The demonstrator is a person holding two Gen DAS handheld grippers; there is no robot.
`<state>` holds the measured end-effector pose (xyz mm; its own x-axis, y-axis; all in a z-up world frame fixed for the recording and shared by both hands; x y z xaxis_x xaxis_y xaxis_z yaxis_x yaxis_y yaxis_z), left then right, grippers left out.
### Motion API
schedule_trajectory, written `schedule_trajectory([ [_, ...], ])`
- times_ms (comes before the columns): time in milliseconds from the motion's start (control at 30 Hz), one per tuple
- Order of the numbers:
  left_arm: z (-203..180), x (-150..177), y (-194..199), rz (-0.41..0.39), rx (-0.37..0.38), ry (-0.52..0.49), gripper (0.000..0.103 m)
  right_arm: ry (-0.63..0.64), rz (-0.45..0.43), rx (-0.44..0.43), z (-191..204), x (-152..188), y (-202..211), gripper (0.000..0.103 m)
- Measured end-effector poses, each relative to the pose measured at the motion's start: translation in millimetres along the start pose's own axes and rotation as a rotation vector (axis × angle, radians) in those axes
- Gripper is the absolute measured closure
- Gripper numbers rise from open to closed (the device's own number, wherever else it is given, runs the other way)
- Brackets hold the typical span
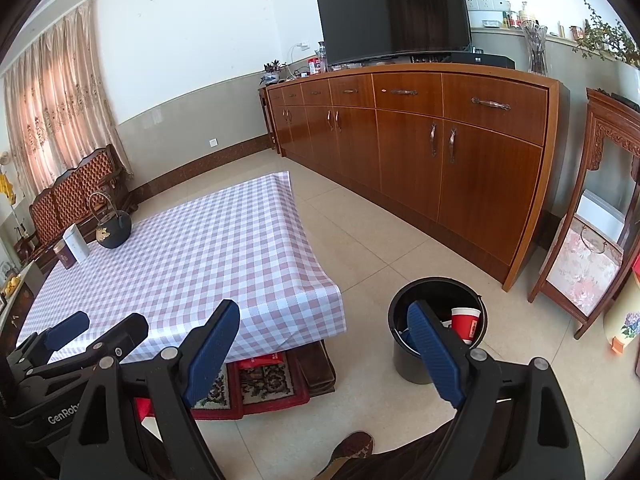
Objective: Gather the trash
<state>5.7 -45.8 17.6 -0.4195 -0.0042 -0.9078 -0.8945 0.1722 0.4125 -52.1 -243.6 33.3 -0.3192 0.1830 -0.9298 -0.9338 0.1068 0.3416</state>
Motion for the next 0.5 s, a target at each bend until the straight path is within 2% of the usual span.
schedule_trajectory([
  [500, -3.0, 2.4, -5.9, 0.023, 0.01, 0.002, 0.006, -0.001, 0.004, 0.002, -0.3, 1.4, -3.2, 0.015],
])
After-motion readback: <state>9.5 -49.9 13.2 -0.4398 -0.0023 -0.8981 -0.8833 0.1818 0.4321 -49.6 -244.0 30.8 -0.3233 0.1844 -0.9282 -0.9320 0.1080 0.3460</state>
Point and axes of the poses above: each gripper's, at about its wrist camera, not at the fingertips, and y roughly against the way its jaws point, z to its left, x to its underside, the point moved 1 cm from there along -y, roughly the way its jaws point, and after that the axes turned 15 degrees about -z, right-handed, at the moved point
